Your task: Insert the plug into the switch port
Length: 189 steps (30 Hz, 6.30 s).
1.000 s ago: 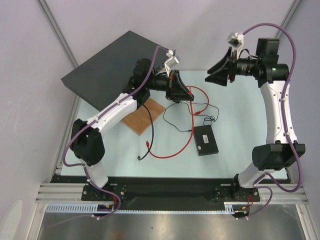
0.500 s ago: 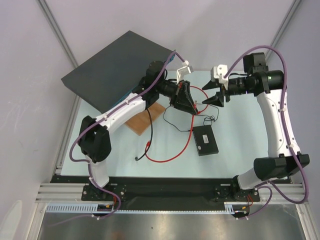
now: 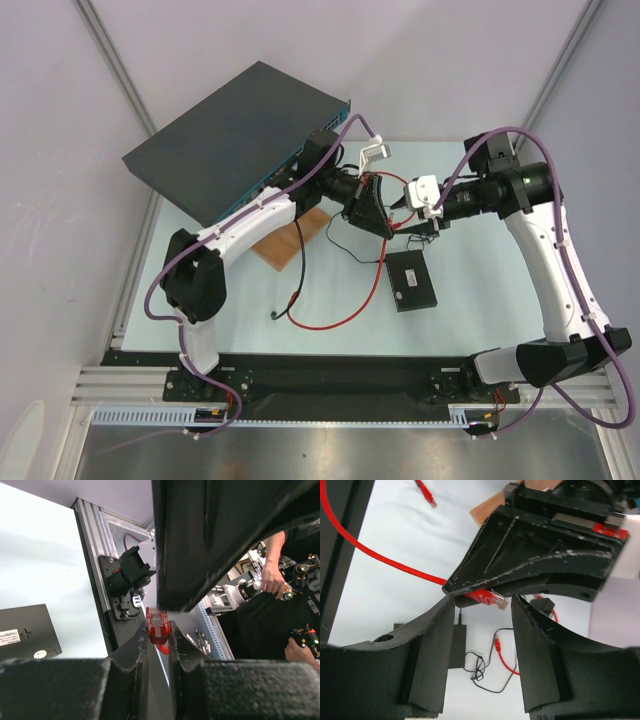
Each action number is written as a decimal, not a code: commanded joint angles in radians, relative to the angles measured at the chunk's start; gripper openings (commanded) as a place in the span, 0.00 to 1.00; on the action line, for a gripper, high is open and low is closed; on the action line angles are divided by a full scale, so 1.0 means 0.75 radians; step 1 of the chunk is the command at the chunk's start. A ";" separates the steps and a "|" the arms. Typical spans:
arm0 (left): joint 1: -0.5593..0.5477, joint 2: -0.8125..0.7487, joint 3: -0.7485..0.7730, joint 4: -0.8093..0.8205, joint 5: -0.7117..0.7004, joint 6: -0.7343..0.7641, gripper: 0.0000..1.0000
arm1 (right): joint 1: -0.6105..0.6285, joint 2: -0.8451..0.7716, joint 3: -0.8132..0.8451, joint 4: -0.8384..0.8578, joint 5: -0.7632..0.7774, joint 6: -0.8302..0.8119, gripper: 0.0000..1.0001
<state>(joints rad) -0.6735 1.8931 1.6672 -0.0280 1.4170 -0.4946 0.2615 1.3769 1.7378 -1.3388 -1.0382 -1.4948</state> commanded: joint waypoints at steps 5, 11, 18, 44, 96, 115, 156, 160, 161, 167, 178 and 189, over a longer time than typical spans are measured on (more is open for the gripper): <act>-0.024 0.002 0.111 -0.316 0.009 0.273 0.09 | 0.038 0.005 -0.022 -0.236 0.014 -0.054 0.53; -0.035 0.008 0.113 -0.327 0.033 0.295 0.09 | 0.058 0.017 -0.039 -0.236 0.053 -0.089 0.50; -0.041 0.016 0.117 -0.325 0.041 0.289 0.09 | 0.093 0.001 -0.077 -0.236 0.087 -0.136 0.41; 0.115 -0.162 0.119 -0.245 -0.537 0.410 0.50 | -0.021 0.003 -0.204 -0.234 0.022 0.142 0.00; -0.333 -0.520 -0.534 -0.071 -1.529 1.437 0.22 | -0.375 0.481 -0.245 -0.244 -0.710 1.122 0.00; -0.335 -0.483 -0.505 -0.098 -1.552 1.433 0.00 | -0.373 0.494 -0.219 -0.242 -0.661 1.112 0.00; -0.264 0.047 -0.644 0.019 -1.329 1.140 0.00 | -0.637 0.498 -0.732 0.629 0.296 1.713 0.77; -0.272 0.047 -0.681 0.080 -1.360 1.148 0.00 | -0.637 0.541 -0.724 0.621 0.266 1.709 0.75; -0.272 0.049 -0.679 0.088 -1.362 1.154 0.00 | -0.637 0.545 -0.722 0.617 0.247 1.709 0.75; -0.274 0.080 -0.652 0.058 -1.360 1.171 0.00 | -0.637 0.586 -0.705 0.623 0.227 1.705 0.74; -0.274 0.123 -0.579 -0.051 -1.374 1.214 0.00 | -0.617 0.627 -0.685 0.662 0.227 1.725 0.71; -0.274 0.080 -0.624 0.031 -1.343 1.206 0.00 | -0.578 0.657 -0.691 0.670 0.243 1.713 0.68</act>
<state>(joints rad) -0.8749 1.9770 1.1988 -0.0605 0.3878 0.3931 -0.1829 1.8488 1.1934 -0.8482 -0.8459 -0.2096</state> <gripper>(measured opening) 0.036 0.683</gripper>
